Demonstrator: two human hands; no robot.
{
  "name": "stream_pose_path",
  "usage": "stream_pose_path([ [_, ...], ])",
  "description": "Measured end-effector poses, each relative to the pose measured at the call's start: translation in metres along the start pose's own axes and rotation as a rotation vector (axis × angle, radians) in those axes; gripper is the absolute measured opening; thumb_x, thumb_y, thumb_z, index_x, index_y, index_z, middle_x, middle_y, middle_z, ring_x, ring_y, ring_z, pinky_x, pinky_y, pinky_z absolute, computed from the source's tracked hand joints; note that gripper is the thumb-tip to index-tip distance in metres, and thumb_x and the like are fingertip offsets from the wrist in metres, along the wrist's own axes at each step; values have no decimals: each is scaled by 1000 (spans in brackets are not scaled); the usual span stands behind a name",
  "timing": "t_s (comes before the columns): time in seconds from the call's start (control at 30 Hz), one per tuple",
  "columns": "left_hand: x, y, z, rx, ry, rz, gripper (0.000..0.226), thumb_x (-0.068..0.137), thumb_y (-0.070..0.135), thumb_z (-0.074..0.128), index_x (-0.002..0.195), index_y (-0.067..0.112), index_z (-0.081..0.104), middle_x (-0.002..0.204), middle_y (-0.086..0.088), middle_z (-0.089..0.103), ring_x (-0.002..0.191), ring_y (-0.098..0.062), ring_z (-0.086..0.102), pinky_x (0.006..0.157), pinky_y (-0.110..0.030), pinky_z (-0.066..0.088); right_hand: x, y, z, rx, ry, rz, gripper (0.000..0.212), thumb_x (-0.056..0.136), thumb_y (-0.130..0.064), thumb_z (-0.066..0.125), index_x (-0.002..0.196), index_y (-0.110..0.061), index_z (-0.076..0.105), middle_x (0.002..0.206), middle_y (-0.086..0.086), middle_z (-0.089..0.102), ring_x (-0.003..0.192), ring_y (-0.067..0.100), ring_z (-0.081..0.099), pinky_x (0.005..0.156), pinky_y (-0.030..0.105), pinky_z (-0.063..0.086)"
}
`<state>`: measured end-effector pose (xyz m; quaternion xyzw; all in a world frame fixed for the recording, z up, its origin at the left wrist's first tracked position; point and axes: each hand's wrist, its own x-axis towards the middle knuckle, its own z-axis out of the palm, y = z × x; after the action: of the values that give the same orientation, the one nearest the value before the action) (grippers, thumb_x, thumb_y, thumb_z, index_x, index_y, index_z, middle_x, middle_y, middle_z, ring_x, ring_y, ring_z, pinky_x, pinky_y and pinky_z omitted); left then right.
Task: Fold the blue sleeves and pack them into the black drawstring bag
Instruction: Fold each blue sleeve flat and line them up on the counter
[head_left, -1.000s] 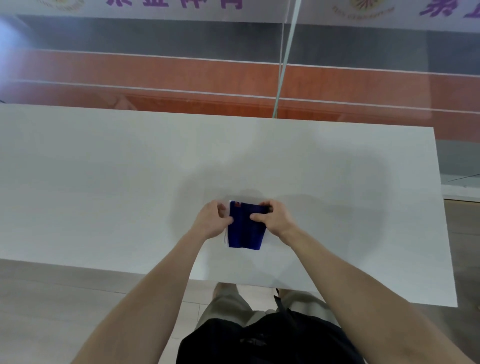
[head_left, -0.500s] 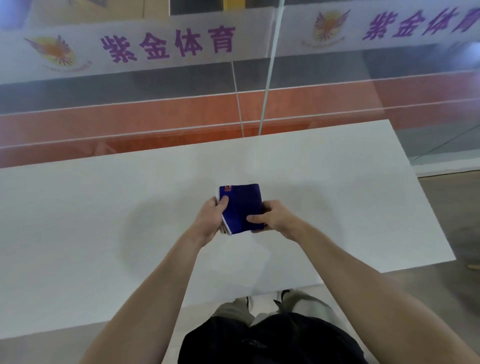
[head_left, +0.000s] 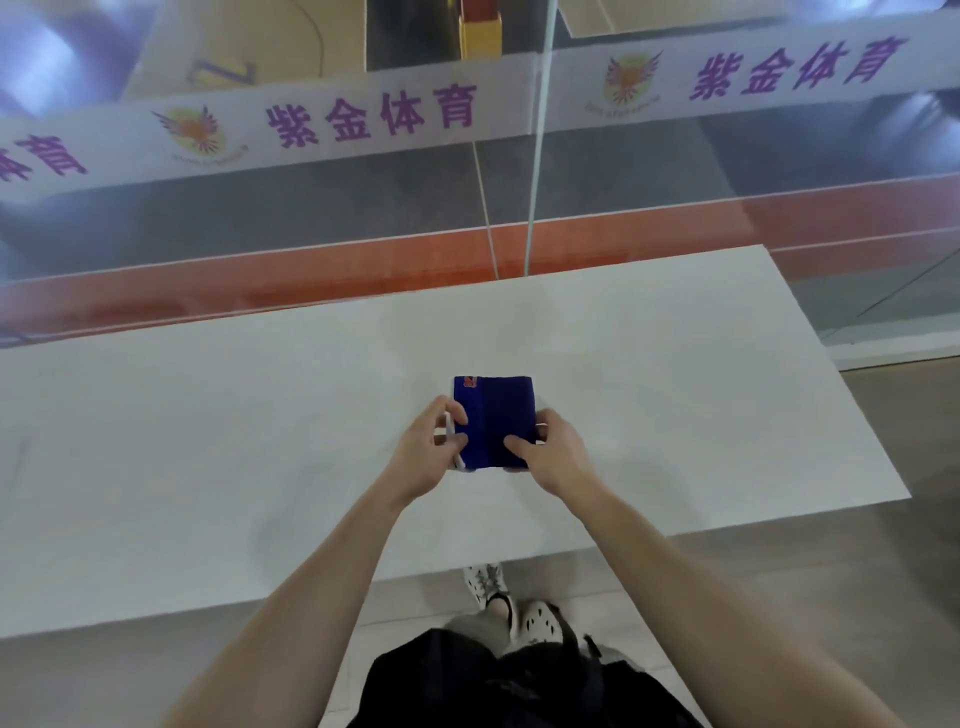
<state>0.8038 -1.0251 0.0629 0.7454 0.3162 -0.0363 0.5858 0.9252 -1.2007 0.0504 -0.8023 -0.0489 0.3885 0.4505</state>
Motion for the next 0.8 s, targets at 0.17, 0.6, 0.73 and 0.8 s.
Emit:
stream_pose_path([
  [0.17,-53,-41,-27,169,159,-112,36,108,6,56,119,40,62,114,1,70,75,-11,75,73,-46,62,-21,24,16,-643,-144,-97,45,109,-36,64,147,-13,59,144,6,66,127,29,68,106,39,53],
  [0.6,-173,-176,-200,7,413,-247,41,102,4,53,121,39,64,107,-7,68,76,-28,74,68,-37,56,-66,-27,214,-1287,-318,-494,51,111,-34,50,158,-13,47,158,10,52,139,34,57,113,48,49],
  [0.73,-212,-233,-306,-24,478,-254,41,103,1,52,120,36,64,111,-7,67,65,-18,71,68,-38,59,-90,-61,320,-1317,-261,-614,54,110,-40,50,156,-13,48,156,9,53,141,31,54,116,47,45],
  [0.8,-234,-257,-358,-38,516,-259,41,103,0,51,120,34,64,110,-12,67,64,-19,71,70,-43,61,-105,-81,370,-1302,-238,-662,53,110,-41,50,156,-14,50,155,8,54,139,30,55,115,46,46],
])
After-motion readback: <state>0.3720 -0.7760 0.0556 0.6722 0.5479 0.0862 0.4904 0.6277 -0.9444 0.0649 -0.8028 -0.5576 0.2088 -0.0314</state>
